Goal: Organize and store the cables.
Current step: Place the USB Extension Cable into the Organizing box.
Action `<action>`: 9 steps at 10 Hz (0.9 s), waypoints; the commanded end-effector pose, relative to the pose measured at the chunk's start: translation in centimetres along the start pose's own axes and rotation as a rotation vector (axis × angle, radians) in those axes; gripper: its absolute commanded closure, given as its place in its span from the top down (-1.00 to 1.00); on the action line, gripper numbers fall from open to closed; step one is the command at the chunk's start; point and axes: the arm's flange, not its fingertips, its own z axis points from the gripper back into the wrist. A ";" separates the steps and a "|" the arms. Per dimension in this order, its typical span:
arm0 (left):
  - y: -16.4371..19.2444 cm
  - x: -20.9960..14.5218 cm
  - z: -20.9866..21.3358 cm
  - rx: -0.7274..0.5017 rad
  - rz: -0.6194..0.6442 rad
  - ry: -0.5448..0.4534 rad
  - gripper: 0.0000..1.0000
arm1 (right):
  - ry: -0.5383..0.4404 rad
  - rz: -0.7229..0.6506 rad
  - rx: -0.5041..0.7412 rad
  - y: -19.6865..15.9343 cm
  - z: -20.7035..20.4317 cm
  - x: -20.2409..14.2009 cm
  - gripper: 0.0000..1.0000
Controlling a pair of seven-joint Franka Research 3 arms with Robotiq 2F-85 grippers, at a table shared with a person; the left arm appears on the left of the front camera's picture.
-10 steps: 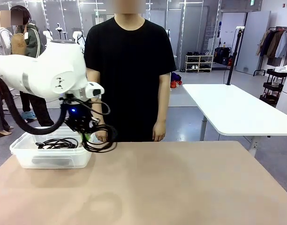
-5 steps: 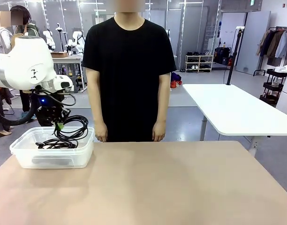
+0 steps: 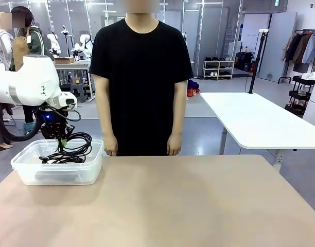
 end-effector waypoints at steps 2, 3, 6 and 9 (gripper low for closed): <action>0.3 2.2 -1.0 0.037 0.035 0.063 -1.00 | -0.012 0.004 -0.005 0.0 0.1 0.0 1.00; 0.6 2.2 -1.8 0.050 0.054 0.091 -1.00 | -0.012 0.004 -0.005 0.0 0.1 0.0 1.00; 0.4 1.2 -2.4 0.025 0.065 0.084 0.49 | -0.012 0.004 -0.005 0.0 0.1 0.0 1.00; 0.4 -0.1 -2.3 0.007 0.080 0.073 1.00 | -0.012 0.004 -0.005 0.0 0.1 0.0 1.00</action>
